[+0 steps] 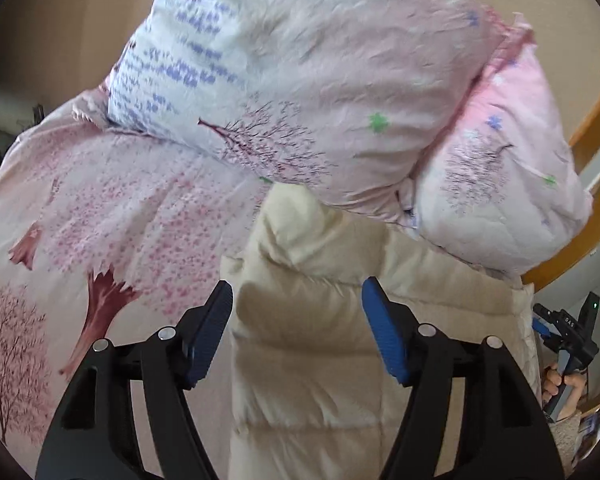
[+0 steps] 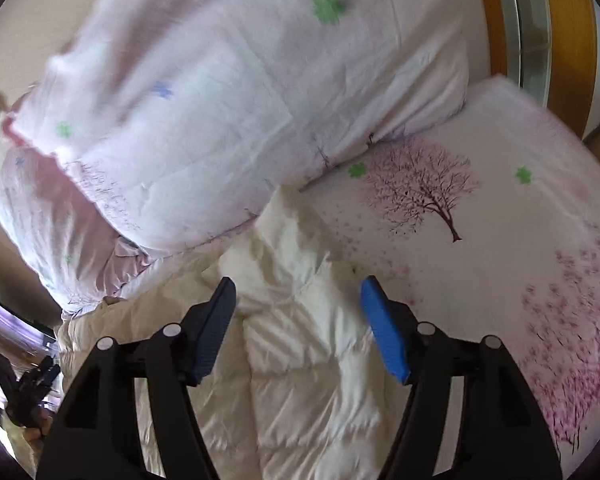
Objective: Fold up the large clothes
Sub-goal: 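Lay the hem over the coat and regrasp the folded edge with both grippers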
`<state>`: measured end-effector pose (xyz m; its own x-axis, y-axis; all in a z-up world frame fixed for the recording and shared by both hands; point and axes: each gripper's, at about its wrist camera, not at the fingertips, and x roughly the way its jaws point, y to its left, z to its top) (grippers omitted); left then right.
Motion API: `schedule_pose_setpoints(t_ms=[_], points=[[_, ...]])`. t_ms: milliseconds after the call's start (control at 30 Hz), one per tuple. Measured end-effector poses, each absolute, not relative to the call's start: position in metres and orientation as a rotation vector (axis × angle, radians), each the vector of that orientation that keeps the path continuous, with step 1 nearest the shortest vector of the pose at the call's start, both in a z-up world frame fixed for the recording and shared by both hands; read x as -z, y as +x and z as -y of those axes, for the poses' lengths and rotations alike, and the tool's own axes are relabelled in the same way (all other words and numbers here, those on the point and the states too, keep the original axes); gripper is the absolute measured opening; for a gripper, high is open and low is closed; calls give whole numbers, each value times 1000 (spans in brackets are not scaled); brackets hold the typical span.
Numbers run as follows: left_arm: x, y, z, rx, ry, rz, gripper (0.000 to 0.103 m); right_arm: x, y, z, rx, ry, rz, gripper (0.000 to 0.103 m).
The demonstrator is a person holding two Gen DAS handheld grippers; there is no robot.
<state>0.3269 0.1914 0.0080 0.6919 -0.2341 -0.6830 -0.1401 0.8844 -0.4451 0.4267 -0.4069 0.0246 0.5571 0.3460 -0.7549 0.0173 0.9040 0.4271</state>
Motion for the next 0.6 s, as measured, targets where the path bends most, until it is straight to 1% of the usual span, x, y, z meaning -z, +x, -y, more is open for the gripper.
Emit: schedule_pose_setpoints(t_ms=[67, 100, 133, 167, 200, 267, 333, 367, 433, 533, 567, 600], points=[[-4, 338, -195, 53, -494, -828, 67, -15, 438, 406, -220, 415, -1000, 66], [-3, 342, -195, 64, -495, -833, 67, -14, 439, 408, -236, 420, -1011, 58], [0, 347, -195, 88, -501, -838, 67, -11, 440, 407, -268, 437, -1020, 46], [1, 350, -195, 109, -515, -838, 62, -8, 441, 407, -296, 454, -1021, 12], [3, 353, -194, 123, -528, -839, 57, -7, 440, 407, -306, 472, -1008, 9], [8, 359, -191, 137, -534, -851, 23, -7, 437, 414, -253, 492, -969, 8], [13, 363, -191, 112, -524, -858, 12, -1, 441, 422, -193, 514, -977, 7], [17, 364, -193, 89, -533, -864, 9, 6, 443, 425, -158, 524, -1000, 7], [23, 366, -194, 52, -543, -880, 7, 18, 447, 424, -104, 522, -1049, 7], [25, 366, -195, 20, -545, -899, 7, 17, 447, 410, -40, 431, -1074, 9], [23, 364, -196, 19, -556, -904, 8, 12, 444, 405, -19, 392, -1065, 16], [20, 360, -198, 23, -567, -903, 8, 3, 437, 402, 3, 355, -1035, 26]])
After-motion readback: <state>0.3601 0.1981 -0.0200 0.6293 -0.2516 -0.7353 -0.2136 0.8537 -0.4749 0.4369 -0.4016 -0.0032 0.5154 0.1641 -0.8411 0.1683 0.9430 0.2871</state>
